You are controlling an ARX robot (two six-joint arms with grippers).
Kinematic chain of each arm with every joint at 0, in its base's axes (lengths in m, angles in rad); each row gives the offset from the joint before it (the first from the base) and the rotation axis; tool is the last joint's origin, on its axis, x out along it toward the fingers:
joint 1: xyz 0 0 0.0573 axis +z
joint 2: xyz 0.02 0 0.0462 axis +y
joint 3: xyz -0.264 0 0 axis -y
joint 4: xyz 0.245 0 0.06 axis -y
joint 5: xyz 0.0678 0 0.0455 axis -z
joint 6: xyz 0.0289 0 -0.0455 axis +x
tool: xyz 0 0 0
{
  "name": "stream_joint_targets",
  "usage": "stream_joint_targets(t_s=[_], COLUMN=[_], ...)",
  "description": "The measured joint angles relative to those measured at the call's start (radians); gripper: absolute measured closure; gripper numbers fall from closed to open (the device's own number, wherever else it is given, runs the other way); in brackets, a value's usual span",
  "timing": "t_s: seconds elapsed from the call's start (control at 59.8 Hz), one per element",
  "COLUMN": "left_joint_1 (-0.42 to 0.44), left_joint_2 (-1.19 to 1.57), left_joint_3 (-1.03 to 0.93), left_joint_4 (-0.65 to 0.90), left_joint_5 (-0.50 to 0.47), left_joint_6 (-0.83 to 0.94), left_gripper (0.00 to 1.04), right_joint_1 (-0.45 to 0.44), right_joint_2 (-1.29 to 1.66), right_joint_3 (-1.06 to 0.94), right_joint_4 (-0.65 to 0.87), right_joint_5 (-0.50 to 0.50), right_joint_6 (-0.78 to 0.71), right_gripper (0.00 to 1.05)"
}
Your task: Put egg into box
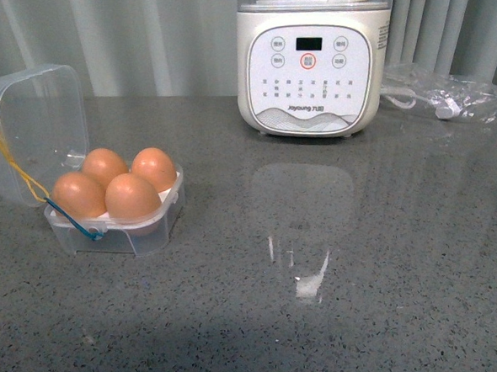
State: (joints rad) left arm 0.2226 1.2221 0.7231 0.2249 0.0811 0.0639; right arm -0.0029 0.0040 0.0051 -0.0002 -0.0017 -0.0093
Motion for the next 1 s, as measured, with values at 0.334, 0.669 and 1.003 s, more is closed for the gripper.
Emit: stream_joint_targets(t_s=[0.334,0.669,1.003], left_joint_1=[0.008,-0.031,-0.095], left_joint_2=[0.185,0.231,0.257], left_joint_3=[0.080,0.106,0.137], left_joint_4=[0.065,0.086,0.102], left_joint_5=[-0.026,-0.016,0.010], left_joint_6=[0.074,0.047,-0.069], left_gripper=[0.07,0.07,0.07], right_joint_1=[0.000,0.000,0.000], right_joint_2=[0.000,0.000,0.000], right_joint_3=[0.000,0.000,0.000], right_joint_4=[0.000,0.000,0.000], right_joint_5=[0.000,0.000,0.000], right_joint_6=[0.000,0.000,0.000], right_gripper=[0.07,0.07,0.07])
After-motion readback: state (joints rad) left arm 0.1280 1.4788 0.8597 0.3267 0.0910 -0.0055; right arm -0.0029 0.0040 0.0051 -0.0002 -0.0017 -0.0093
